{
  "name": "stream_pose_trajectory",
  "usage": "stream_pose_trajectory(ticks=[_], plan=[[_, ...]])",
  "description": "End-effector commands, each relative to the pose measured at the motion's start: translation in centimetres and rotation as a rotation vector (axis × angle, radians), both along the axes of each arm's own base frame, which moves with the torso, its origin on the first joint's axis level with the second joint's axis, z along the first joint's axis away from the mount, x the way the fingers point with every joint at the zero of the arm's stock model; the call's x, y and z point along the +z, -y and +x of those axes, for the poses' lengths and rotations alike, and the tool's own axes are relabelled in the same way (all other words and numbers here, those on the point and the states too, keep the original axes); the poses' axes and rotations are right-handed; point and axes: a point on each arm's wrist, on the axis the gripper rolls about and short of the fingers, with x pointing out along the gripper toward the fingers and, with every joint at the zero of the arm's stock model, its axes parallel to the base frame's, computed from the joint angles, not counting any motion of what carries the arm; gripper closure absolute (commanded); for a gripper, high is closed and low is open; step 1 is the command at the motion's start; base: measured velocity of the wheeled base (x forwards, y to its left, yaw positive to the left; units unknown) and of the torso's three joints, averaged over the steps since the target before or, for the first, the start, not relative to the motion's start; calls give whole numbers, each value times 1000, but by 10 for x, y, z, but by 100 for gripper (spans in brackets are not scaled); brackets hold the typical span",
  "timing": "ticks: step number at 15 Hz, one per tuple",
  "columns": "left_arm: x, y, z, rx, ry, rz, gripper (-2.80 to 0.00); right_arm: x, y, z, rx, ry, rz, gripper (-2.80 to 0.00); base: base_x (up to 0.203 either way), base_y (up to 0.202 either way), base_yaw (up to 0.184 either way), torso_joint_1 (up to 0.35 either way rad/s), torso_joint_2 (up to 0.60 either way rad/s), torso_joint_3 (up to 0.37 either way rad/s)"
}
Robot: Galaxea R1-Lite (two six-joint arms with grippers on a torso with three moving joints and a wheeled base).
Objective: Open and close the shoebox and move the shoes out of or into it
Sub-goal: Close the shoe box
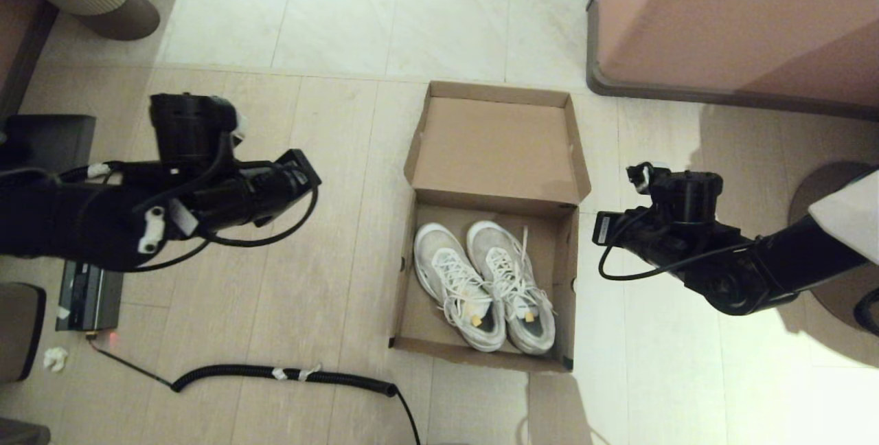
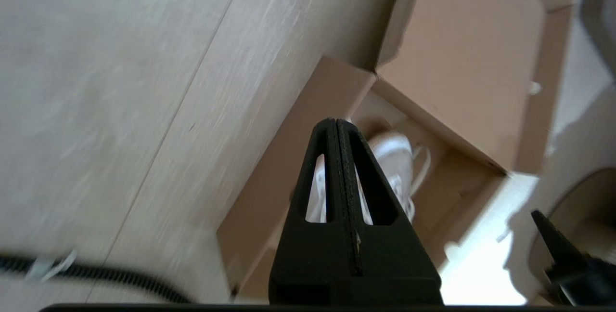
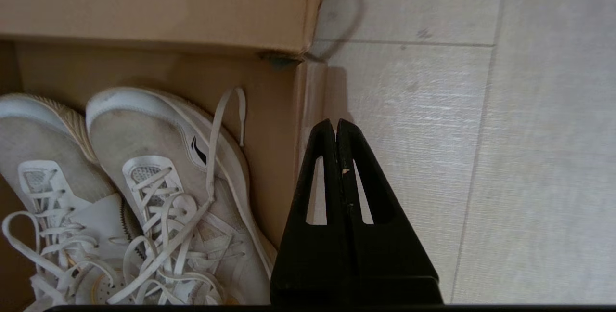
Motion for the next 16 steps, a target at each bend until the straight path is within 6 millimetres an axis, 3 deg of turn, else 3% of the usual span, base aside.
stream_pose_trajectory(ticks=[1, 4, 7, 12, 16], plan=[[-33, 32, 23, -48, -72, 27, 0, -13, -8, 11, 22, -16, -2, 0, 0, 0, 0, 0, 0, 0], [-50, 78, 14, -151, -110, 70, 0, -10, -10, 16, 29, 2, 6, 0, 0, 0, 0, 0, 0, 0], [-67, 103, 20, -167, -105, 157, 0, -7, -14, 15, 48, 10, 8, 0, 0, 0, 0, 0, 0, 0], [-104, 113, -6, -202, -184, 360, 0, -9, -28, -6, 99, -24, 5, 0, 0, 0, 0, 0, 0, 0], [-128, 123, -20, -250, -237, 437, 0, -28, -41, -28, 141, -93, -2, 0, 0, 0, 0, 0, 0, 0]])
